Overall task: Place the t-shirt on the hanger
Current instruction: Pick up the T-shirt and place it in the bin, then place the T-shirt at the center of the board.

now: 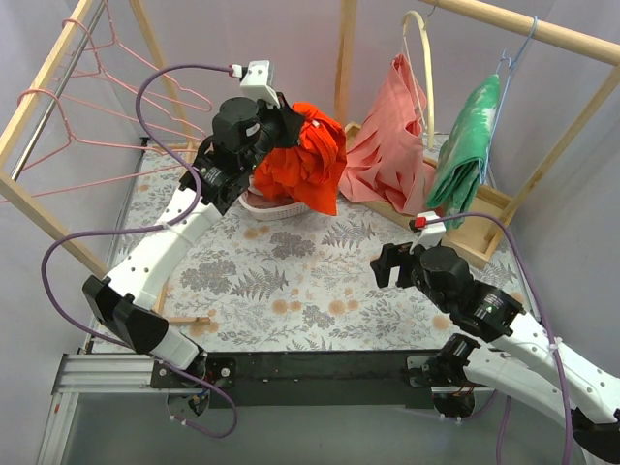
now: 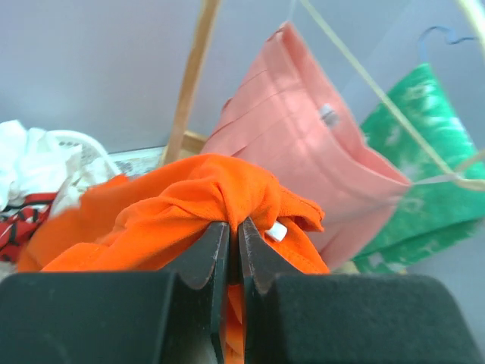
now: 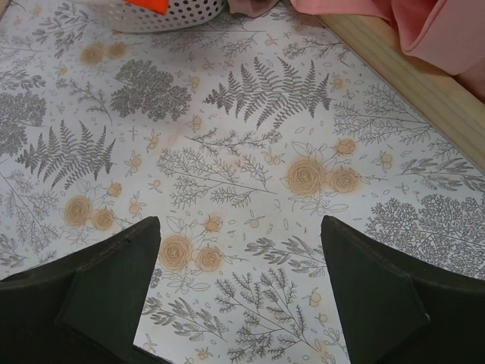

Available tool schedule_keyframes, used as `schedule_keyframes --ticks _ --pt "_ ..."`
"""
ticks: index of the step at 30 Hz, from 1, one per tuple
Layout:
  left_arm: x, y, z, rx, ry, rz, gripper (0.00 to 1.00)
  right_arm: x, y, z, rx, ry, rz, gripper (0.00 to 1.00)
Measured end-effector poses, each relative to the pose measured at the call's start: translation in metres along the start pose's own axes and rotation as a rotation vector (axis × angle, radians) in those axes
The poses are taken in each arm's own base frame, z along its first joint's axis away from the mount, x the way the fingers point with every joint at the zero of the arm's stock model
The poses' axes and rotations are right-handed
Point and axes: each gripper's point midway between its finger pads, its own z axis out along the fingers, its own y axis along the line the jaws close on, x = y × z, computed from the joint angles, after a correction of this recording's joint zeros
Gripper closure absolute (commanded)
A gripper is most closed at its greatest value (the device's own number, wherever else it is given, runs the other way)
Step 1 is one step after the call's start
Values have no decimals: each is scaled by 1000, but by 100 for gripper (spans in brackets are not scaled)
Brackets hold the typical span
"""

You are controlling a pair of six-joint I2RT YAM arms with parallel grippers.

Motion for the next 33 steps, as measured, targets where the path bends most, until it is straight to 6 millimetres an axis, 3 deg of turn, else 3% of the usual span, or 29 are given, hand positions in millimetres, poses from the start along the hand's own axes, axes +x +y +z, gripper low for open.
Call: schedule_keyframes --ticks 3,6,12,16,19,21,22,23,24,27,28,31,33 --pt "-16 -22 -12 76 -18 -8 100 -9 0 -1 10 -15 -14 5" --pt "-25 -57 -29 159 -19 -3 100 -25 3 -6 4 -45 -14 5" --pt "-41 -154 -87 392 -30 -6 100 -77 17 -28 -47 -155 9 5" --pt "-53 -168 -115 433 -44 -55 100 -100 25 -43 -92 -214 35 7" --pt "-38 -155 -130 410 -17 -118 100 -104 25 -50 -109 -233 56 9" --pt "-6 -134 -140 361 35 -160 89 -100 25 -48 -113 -236 78 13" --pt "16 -122 -143 330 70 -184 78 -91 24 -44 -108 -223 85 16" --pt "47 -107 -144 291 112 -211 57 -79 22 -37 -100 -201 92 17" --pt "80 -92 -145 246 165 -222 49 -62 19 -28 -89 -171 99 18" --pt "192 -46 -147 98 346 -266 36 1 5 -3 -34 -42 108 20" --pt "236 -27 -152 34 428 -268 36 23 0 4 -20 4 112 21" --pt "328 21 -179 -130 631 -254 42 76 -13 15 26 134 110 23" --pt "348 34 -193 -177 678 -266 48 90 -14 16 28 175 119 26"
